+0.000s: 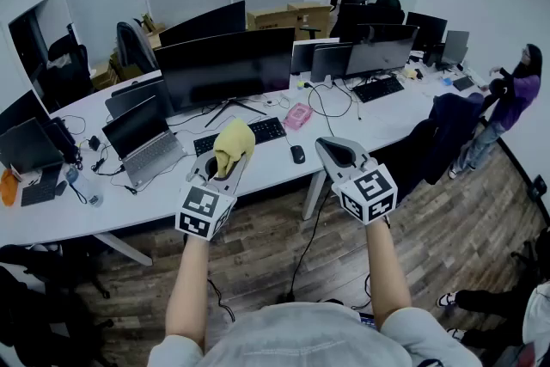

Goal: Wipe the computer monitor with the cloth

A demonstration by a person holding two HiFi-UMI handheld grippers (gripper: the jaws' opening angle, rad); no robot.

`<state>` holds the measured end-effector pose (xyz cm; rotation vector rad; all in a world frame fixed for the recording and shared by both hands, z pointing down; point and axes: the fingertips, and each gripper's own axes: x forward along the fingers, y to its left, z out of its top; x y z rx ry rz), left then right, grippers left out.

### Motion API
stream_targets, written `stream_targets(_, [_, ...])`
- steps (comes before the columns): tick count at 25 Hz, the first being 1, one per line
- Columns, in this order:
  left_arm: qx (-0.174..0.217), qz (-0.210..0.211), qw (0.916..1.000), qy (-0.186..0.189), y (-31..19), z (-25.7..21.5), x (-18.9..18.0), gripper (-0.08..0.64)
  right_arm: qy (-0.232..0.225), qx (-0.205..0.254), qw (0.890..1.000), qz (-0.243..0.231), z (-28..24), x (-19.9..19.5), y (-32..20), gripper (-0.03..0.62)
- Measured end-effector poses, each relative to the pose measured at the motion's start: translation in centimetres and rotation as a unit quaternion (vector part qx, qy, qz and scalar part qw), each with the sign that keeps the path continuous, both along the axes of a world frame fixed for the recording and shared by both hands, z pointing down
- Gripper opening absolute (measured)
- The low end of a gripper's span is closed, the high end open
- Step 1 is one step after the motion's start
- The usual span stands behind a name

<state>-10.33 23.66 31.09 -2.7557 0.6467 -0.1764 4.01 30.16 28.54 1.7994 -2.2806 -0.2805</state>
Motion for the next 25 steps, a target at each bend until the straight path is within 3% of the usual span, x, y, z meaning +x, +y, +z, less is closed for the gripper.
stream_targets(7, [-0.001,0.016,0.9999,-0.004,-0.5,0.4,-2.4,0.080,-0.002,-0.011,1.000,0.009,1.0,-3.1,-0.3,0.025])
stream_targets(11, [0.000,0.023,0.9997,-0.005,-0.9,0.6,-2.8,0.080,-0.035,0.005,0.999,0.014,0.2,-3.4,-0.6,0.025])
stream_targets(19, [-0.001,0.015,0.9998,-0.010,-3.5,1.1,-2.3,0.080,-0.057,0.001,0.998,0.021,0.5,-2.0,-3.1,0.025])
stream_targets(25, [-0.002,0.005,0.9998,-0.020,-7.9,1.7,0.6,0.080,-0.035,-0.012,0.999,0.020,1.6,1.7,-7.5,0.025])
